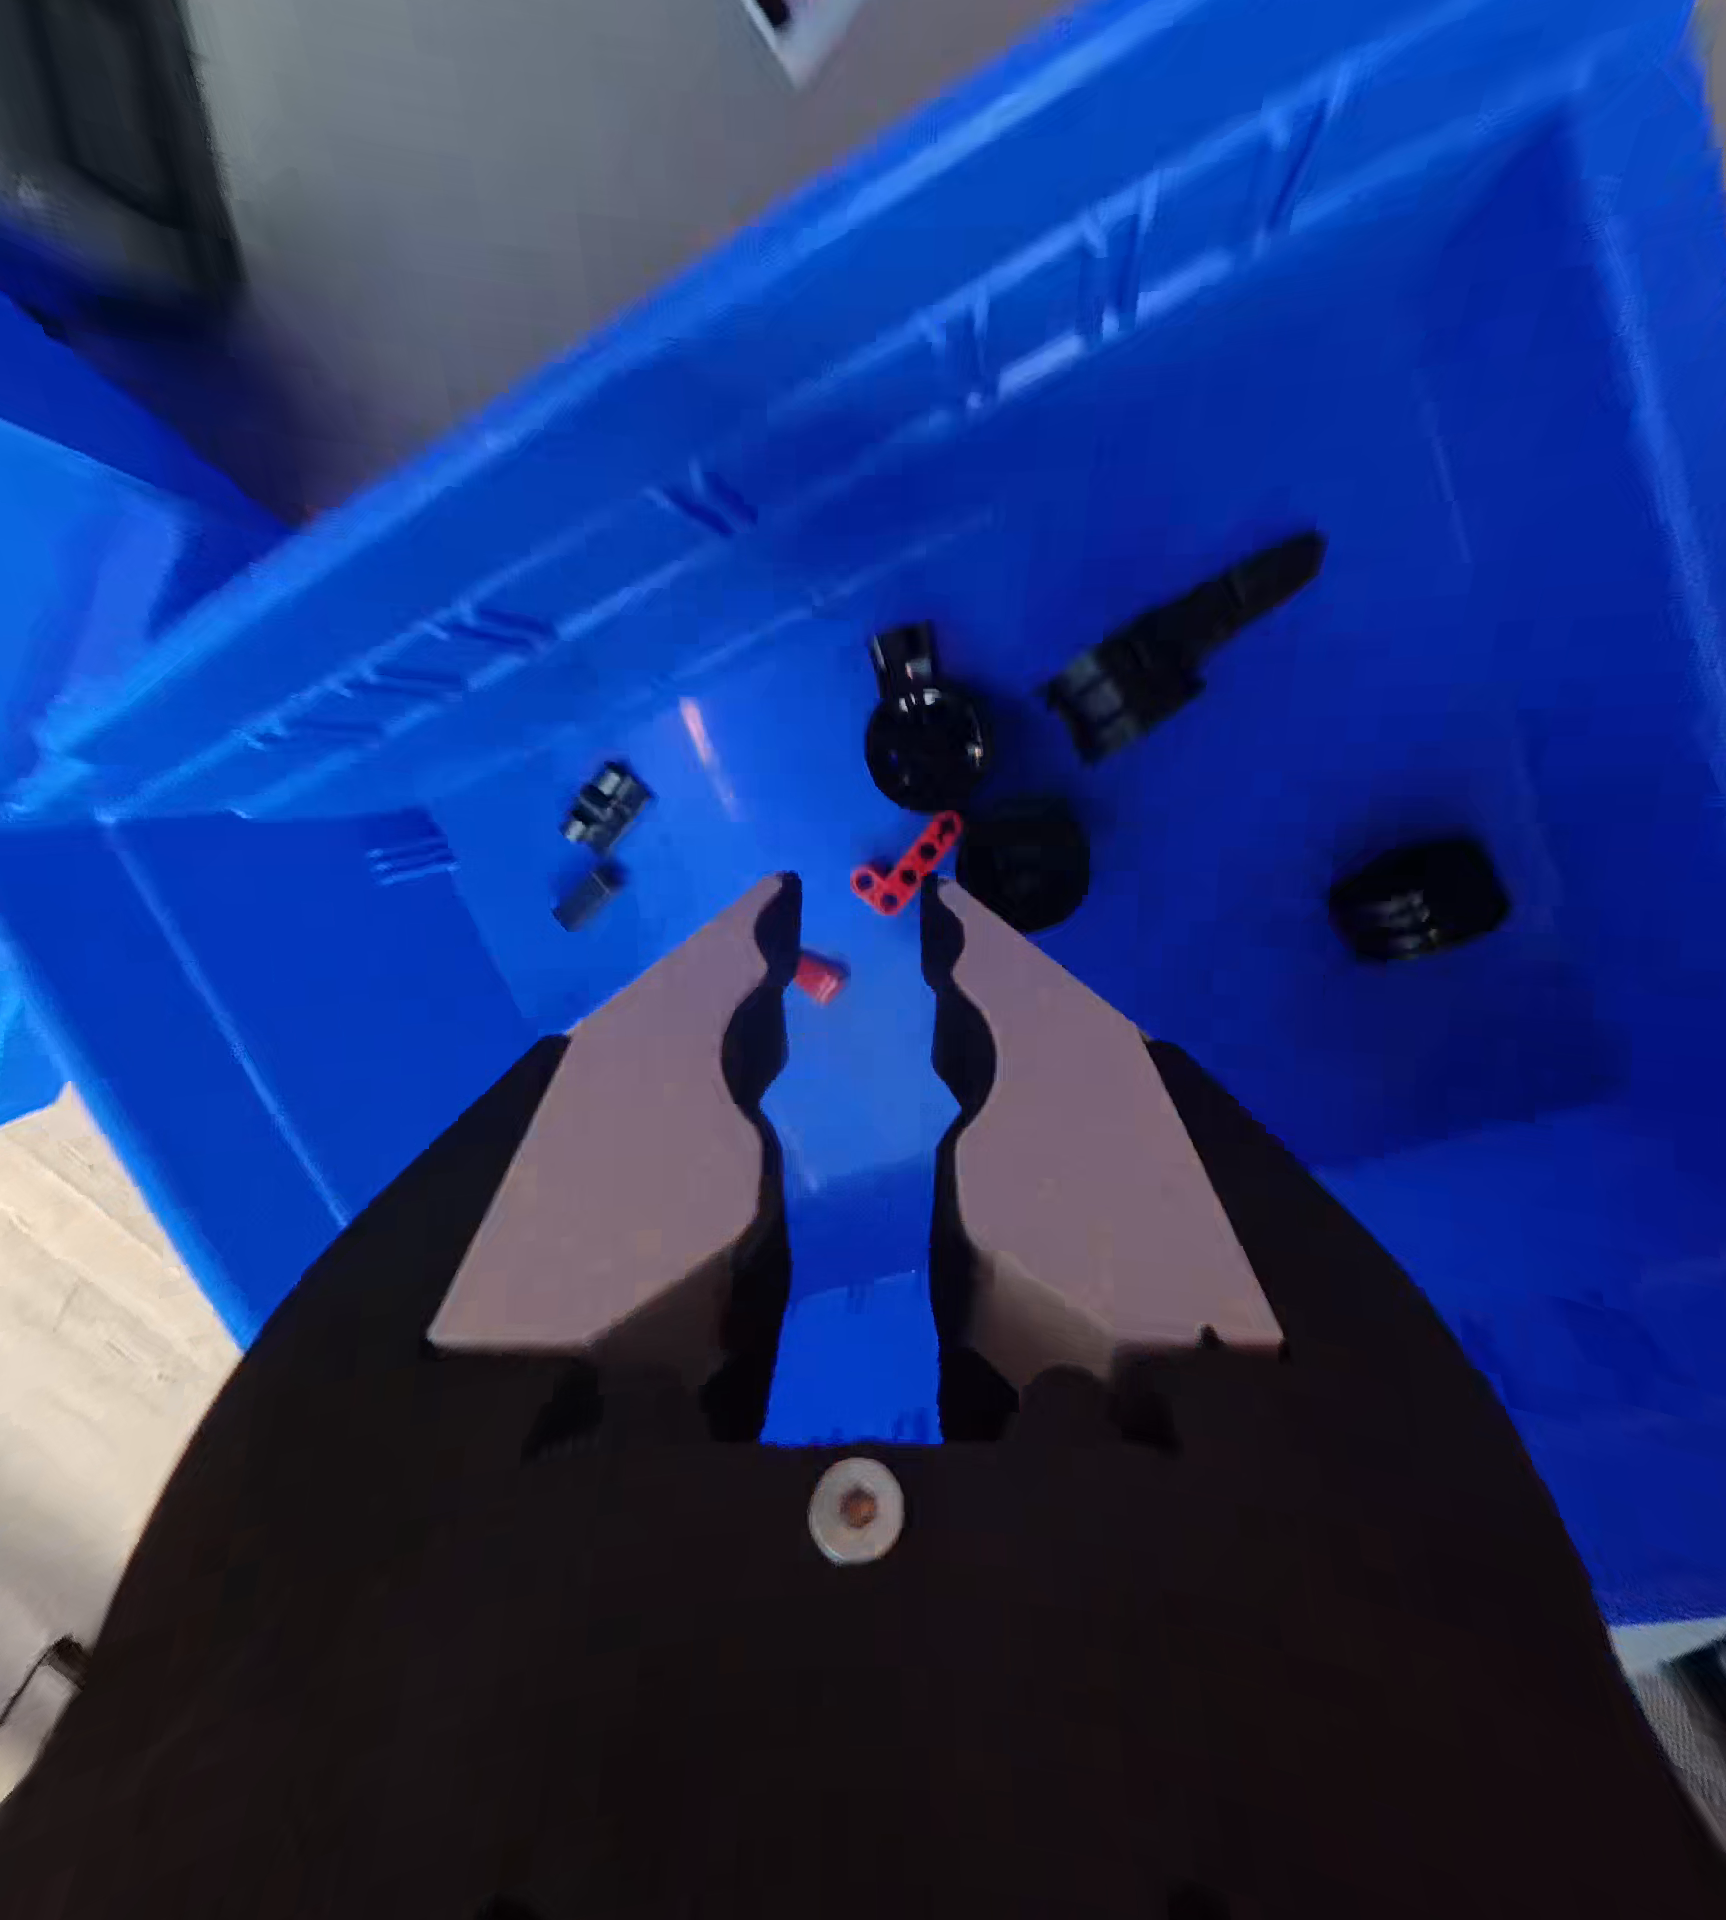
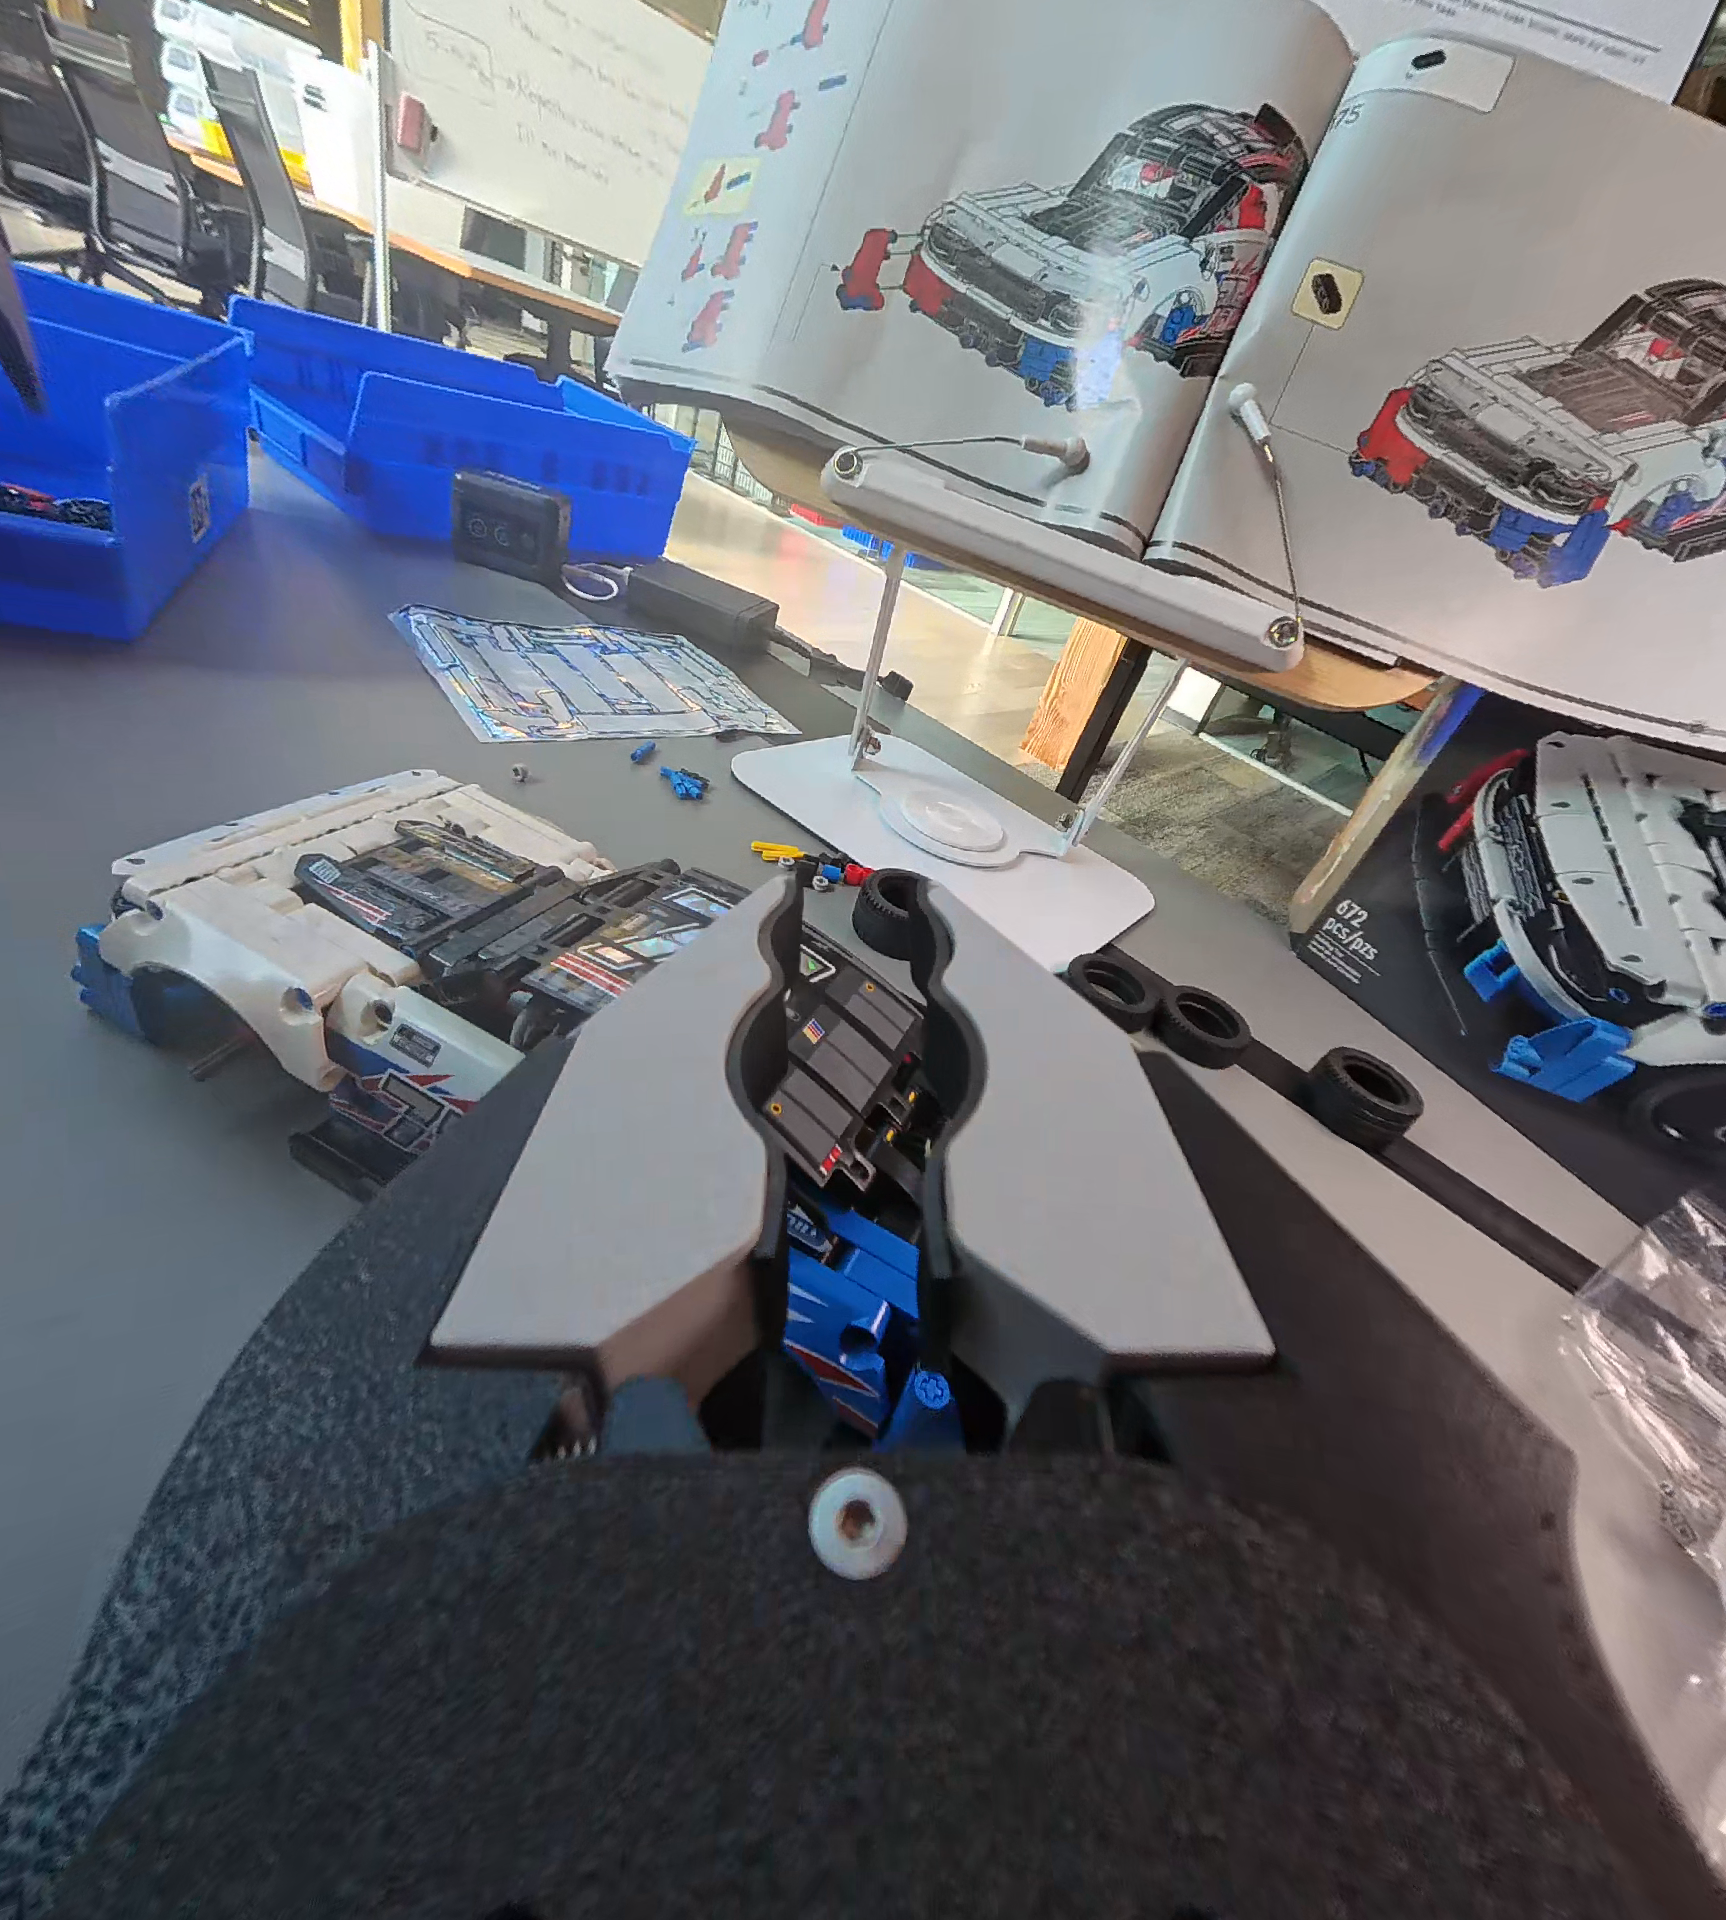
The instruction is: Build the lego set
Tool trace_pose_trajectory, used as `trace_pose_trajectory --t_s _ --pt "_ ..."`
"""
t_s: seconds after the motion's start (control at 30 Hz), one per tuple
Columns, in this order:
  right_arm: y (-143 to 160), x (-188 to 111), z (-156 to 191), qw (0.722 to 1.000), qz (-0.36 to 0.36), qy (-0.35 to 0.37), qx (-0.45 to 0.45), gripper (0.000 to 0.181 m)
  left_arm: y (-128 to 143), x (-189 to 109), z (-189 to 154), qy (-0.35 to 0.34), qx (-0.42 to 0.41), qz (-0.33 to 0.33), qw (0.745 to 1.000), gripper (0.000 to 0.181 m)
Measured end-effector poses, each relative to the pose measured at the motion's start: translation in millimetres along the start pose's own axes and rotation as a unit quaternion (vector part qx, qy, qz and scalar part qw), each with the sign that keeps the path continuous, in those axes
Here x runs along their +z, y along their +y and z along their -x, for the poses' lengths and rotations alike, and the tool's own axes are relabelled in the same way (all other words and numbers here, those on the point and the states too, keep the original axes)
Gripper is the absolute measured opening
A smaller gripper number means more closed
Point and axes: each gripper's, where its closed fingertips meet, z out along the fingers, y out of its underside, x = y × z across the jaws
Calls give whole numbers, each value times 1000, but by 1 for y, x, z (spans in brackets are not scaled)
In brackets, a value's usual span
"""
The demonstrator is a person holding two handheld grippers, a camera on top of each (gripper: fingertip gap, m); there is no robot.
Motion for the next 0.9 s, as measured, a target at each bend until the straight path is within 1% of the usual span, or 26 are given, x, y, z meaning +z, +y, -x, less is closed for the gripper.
trace_pose_trajectory --t_s 0.03,0.13,0.2,0.3,0.33,0.37,0.47,0.5,0.53,0.57,0.6,0.63,0.67,0.7,0.73,0.8,0.83,0.9 --pt "3 0 -1 1000 7 3 1 17 12 8 -3 9 21 33 999 26" --pt "8 0 -4 1000 16 12 -4 18 23 24 -10 32 69 80 994 30" --pt "9 -1 -7 1000 20 20 -9 17 27 33 -9 33 99 106 989 32" --pt "11 -1 -8 999 25 25 -10 17 28 45 -6 35 121 124 984 29" --pt "12 0 -8 999 28 25 -10 18 28 47 -7 40 122 127 984 24" --pt "13 0 -8 999 29 24 -10 17 27 48 -8 46 118 124 984 15" --pt "11 1 -4 999 30 19 -16 17 32 44 -9 49 98 145 983 14" --pt "9 1 -1 999 28 14 -17 17 34 40 -7 39 94 149 984 14" --pt "6 0 3 1000 24 6 -18 17 30 32 -4 25 89 133 987 14" --pt "2 0 10 1000 18 -7 -20 17 20 20 -4 13 73 101 992 14" --pt "-2 1 20 999 12 -28 -21 17 3 5 -7 9 51 51 997 14" --pt "-8 2 34 998 4 -54 -23 17 -20 -12 -16 11 33 -14 999 14" --pt "-16 4 50 996 -8 -83 -22 16 -48 -31 -31 21 23 -87 996 14" --pt "-26 7 69 993 -21 -115 -12 16 -78 -50 -52 41 20 -162 986 14" --pt "-38 10 91 987 -36 -154 7 16 -108 -68 -75 59 23 -232 971 14" --pt "-65 13 138 966 -65 -243 55 17 -159 -98 -125 91 38 -350 932 14" --pt "-79 14 156 955 -76 -277 74 19 -179 -105 -150 104 50 -388 915 14" --pt "-105 15 180 937 -97 -318 107 23 -210 -106 -197 113 88 -427 893 14"
